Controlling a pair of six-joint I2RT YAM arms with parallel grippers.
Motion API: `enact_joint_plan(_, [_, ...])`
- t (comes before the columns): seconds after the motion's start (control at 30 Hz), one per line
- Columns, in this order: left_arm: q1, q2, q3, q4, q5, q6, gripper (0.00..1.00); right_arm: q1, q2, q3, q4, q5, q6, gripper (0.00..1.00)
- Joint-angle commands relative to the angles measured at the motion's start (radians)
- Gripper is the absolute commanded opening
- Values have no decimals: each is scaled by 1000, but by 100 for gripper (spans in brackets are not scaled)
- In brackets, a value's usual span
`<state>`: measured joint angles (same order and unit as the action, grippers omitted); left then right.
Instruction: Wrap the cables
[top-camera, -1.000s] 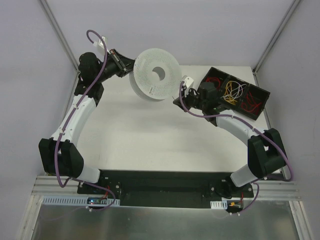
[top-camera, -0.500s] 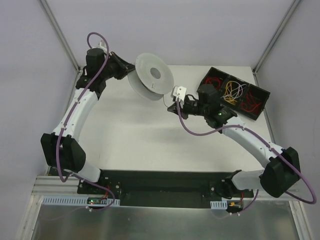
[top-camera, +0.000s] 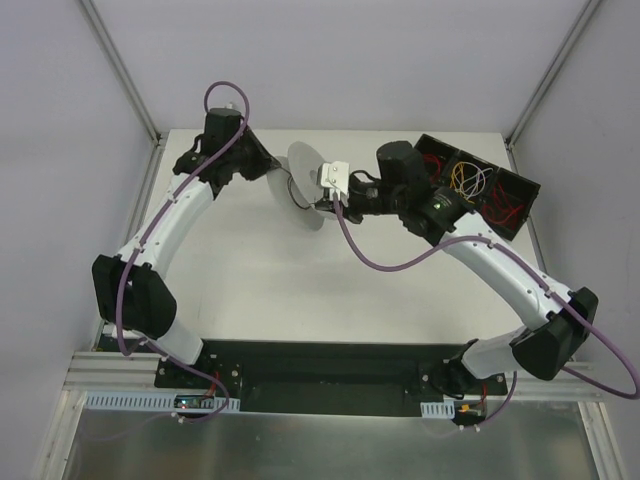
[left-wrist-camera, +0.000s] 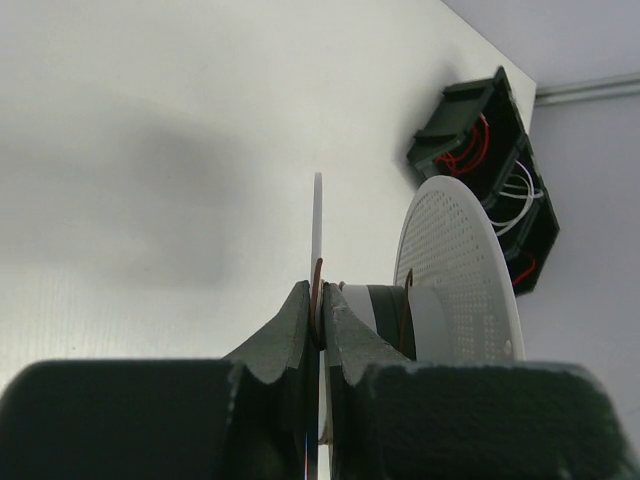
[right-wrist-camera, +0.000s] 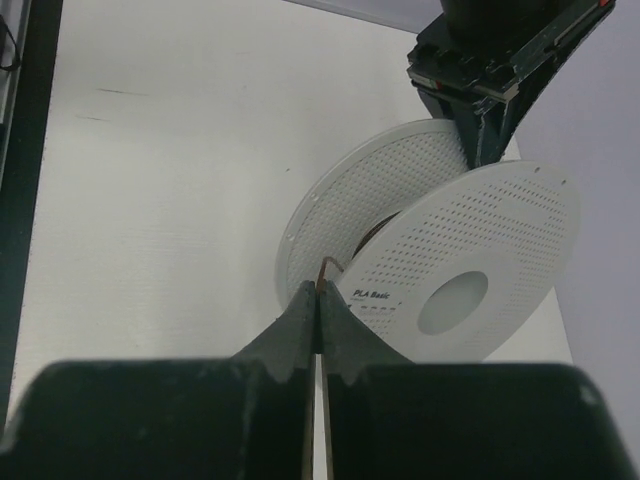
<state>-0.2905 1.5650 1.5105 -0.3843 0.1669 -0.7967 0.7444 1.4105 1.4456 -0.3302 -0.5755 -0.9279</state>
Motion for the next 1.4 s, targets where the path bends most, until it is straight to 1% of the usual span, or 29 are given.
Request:
enact_joint_plan(0.0, [31, 7, 25, 13, -52, -29, 0, 9, -48, 7, -38, -93, -3, 0])
enact_joint_plan(0.1, [27, 15, 43, 9, -72, 19, 0, 24, -74, -21, -38, -106, -25, 0])
enact_joint_plan(0.23, [-2, 17, 48, 2, -104, 74, 0, 39, -67, -8, -37, -92, -49, 0])
enact_joint_plan(0.37, [-19, 20, 27, -24, -161, 71, 0, 52, -56, 15, -20, -86, -48, 0])
enact_joint_plan(0.4, [-19, 23, 25, -37, -161, 67, 0, 53, -51, 22, -9, -83, -39, 0])
enact_joint_plan(0.43, [-19, 27, 24, -47, -199, 65, 0, 53, -45, 32, 2, -80, -20, 0])
enact_joint_plan(0.47, [-19, 27, 19, -53, -207, 60, 0, 53, -35, 41, 17, -70, 0, 0])
enact_joint_plan(0.63, [-33, 32, 22, -57, -201, 60, 0, 73, 40, 58, 120, 83, 50, 0])
enact_joint_plan(0.77, [-65, 23, 25, -53, -204, 105, 0, 72, 113, 102, 170, 190, 73, 0])
enact_joint_plan(0.87, [-91, 7, 10, -41, -214, 171, 0, 67, 142, 121, 198, 236, 55, 0])
enact_joint_plan(1.03, [-111, -58, -85, 74, -198, 293, 0, 39, 179, 160, 200, 241, 40, 0])
enact_joint_plan(1.1, [-124, -88, -127, 119, -211, 341, 0, 24, 182, 170, 195, 238, 38, 0])
enact_joint_plan(1.2, [-131, -135, -208, 226, -213, 413, 0, 4, 176, 168, 174, 210, 46, 0])
enact_joint_plan(1.3, [-150, -178, -292, 353, -220, 520, 0, -13, 173, 174, 113, 169, 70, 0])
enact_joint_plan(1.37, [-170, -192, -320, 425, -239, 612, 0, -20, 173, 185, 54, 135, 101, 0])
